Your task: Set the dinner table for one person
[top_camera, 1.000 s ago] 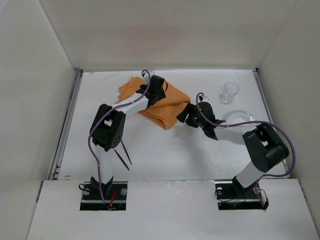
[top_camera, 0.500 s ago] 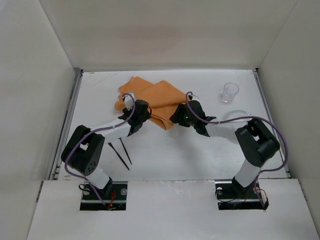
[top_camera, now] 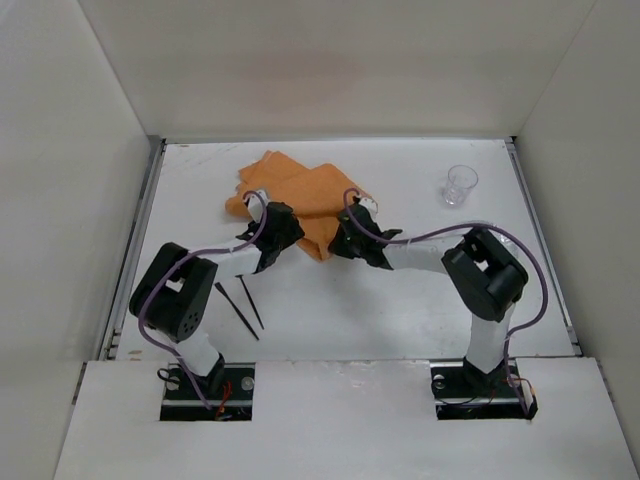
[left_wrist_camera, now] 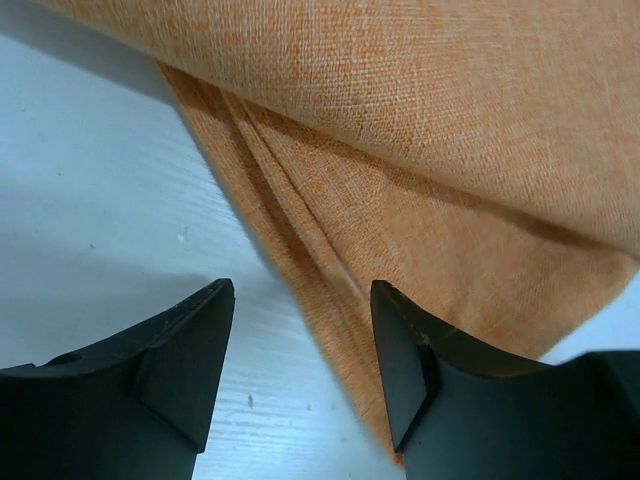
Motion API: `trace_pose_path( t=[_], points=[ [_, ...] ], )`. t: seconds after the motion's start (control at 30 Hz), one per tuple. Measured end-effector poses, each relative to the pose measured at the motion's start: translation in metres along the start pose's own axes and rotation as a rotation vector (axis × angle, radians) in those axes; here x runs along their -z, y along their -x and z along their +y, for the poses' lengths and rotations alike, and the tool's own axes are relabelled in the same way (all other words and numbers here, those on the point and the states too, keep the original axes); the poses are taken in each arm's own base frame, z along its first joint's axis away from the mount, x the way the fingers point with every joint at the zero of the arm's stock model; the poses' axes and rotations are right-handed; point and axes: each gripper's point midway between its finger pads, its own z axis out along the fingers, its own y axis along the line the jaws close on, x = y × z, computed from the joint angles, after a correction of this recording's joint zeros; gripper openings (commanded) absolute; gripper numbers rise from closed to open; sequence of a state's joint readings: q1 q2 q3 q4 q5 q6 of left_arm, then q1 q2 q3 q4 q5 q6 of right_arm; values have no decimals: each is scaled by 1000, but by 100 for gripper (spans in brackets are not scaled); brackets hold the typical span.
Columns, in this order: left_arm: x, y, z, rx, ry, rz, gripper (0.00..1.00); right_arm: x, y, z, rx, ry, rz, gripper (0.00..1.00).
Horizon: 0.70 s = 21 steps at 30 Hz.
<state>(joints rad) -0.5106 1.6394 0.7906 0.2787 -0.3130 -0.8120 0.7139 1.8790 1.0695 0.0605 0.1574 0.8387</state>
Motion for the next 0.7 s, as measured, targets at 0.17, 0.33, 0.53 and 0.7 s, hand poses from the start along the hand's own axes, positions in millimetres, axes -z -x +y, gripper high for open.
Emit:
trace_pose_path(
  t=[0.17,0.33,0.53,0.7],
  points=[
    [-13,10,25,53,41,5,50,14,-48,58,49,100,56,27],
    [-15,22,48,111,59,-17,49,47,-102,121,122,242,131,58],
    [6,22,63,122,59,-21,50,93,-62,120,124,298,61,65],
    [35,29,60,128,10,-57,50,92,62,80,22,241,-161,70]
  ],
)
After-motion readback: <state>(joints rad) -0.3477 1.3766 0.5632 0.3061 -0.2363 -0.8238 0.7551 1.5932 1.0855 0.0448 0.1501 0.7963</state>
